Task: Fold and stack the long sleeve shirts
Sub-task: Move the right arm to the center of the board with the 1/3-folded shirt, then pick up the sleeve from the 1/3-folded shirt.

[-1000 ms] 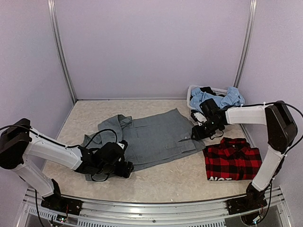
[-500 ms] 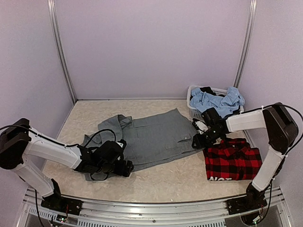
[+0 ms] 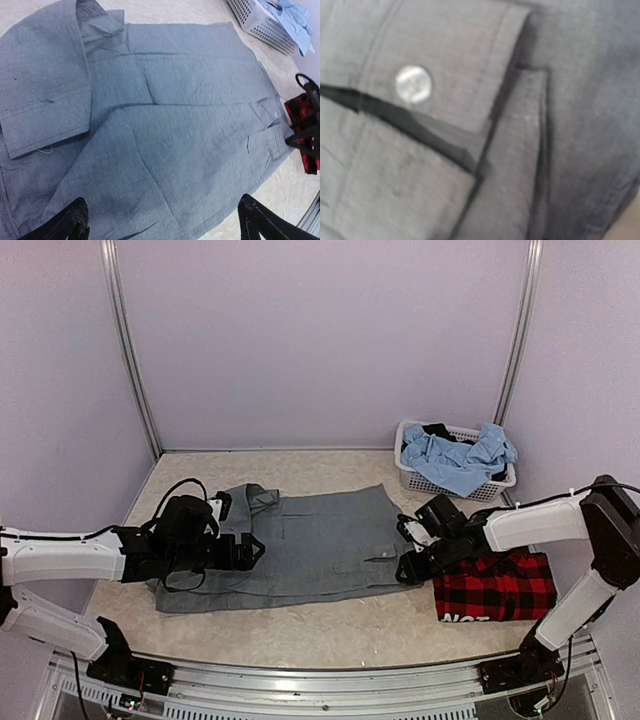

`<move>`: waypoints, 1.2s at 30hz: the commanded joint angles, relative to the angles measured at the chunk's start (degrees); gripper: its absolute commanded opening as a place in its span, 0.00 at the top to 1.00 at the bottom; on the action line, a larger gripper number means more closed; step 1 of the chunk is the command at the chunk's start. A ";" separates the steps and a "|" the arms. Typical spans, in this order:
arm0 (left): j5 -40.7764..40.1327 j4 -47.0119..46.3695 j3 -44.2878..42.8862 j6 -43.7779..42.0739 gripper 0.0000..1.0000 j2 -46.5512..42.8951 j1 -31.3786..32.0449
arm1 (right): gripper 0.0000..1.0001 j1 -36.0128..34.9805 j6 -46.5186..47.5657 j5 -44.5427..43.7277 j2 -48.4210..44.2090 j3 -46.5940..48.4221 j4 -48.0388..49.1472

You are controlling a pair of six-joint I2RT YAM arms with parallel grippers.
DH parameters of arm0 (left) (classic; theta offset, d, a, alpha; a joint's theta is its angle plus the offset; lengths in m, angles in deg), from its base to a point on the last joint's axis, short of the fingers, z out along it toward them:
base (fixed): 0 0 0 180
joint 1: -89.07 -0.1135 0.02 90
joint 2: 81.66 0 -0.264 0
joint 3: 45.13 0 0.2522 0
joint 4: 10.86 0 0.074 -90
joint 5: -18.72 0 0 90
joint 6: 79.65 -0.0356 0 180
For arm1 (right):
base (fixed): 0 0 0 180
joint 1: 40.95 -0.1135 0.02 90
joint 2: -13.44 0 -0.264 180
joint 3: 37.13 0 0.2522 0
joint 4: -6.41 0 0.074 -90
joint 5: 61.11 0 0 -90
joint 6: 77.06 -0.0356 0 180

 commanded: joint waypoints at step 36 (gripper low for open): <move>18.22 -3.40 -19.87 -10.40 0.32 29.49 -30.09 | 0.52 -3.92 -0.69 -4.57 -3.87 8.10 -11.80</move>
